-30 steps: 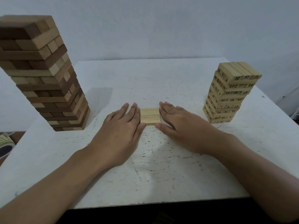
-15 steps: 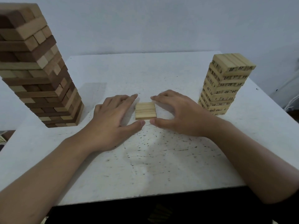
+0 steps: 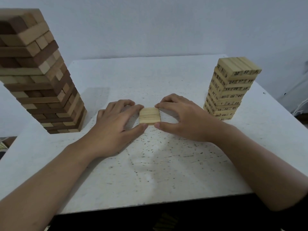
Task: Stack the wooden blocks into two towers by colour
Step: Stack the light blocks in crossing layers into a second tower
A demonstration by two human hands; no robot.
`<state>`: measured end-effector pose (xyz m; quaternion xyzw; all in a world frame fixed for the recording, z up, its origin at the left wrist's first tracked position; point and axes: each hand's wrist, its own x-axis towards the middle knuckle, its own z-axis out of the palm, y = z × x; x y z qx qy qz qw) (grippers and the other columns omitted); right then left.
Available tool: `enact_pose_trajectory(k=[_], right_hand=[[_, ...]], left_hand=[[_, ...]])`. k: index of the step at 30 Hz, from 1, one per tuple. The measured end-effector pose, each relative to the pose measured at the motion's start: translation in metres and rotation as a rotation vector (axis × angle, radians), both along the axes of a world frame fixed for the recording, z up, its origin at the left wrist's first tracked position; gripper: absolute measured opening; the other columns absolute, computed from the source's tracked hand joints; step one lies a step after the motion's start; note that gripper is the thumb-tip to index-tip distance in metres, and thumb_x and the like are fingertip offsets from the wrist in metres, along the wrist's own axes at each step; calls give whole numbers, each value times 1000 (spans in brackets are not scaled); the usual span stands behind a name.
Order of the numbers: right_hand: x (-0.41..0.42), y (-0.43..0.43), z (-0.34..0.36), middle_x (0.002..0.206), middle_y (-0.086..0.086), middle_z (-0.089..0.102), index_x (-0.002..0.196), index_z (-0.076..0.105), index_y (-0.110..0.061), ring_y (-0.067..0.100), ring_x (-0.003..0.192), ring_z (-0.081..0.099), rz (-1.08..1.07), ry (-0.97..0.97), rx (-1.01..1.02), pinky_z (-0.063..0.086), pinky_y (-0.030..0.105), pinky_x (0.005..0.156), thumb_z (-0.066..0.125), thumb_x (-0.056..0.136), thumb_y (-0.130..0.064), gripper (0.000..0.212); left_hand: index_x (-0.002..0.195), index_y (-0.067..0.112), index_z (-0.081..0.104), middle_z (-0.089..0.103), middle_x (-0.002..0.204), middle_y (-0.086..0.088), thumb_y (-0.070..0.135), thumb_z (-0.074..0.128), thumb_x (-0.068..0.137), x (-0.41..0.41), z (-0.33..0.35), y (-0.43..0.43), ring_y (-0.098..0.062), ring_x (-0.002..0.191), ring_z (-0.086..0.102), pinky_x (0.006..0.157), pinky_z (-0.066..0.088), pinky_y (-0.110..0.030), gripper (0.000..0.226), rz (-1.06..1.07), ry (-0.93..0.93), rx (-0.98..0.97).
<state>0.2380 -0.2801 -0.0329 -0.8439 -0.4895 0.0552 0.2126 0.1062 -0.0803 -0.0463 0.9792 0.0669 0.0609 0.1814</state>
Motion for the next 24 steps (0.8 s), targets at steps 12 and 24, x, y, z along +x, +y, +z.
enact_pose_trajectory(k=[12,24], right_hand=[[-9,0,5,117,-6,55,127,53,-20,12,114,43,88,-66,21,37,31,97,51,100,-45,37],[-13,-23,106,110,-16,56,119,54,-31,7,108,46,0,-144,238,42,25,86,43,98,-54,33]], left_hand=[[124,42,48,39,122,31,76,35,85,-6,6,-2,11,124,26,98,25,-33,54,-57,-112,-90],[121,40,55,54,123,25,71,46,85,13,98,-15,3,122,47,88,31,-3,48,-134,-350,-304]])
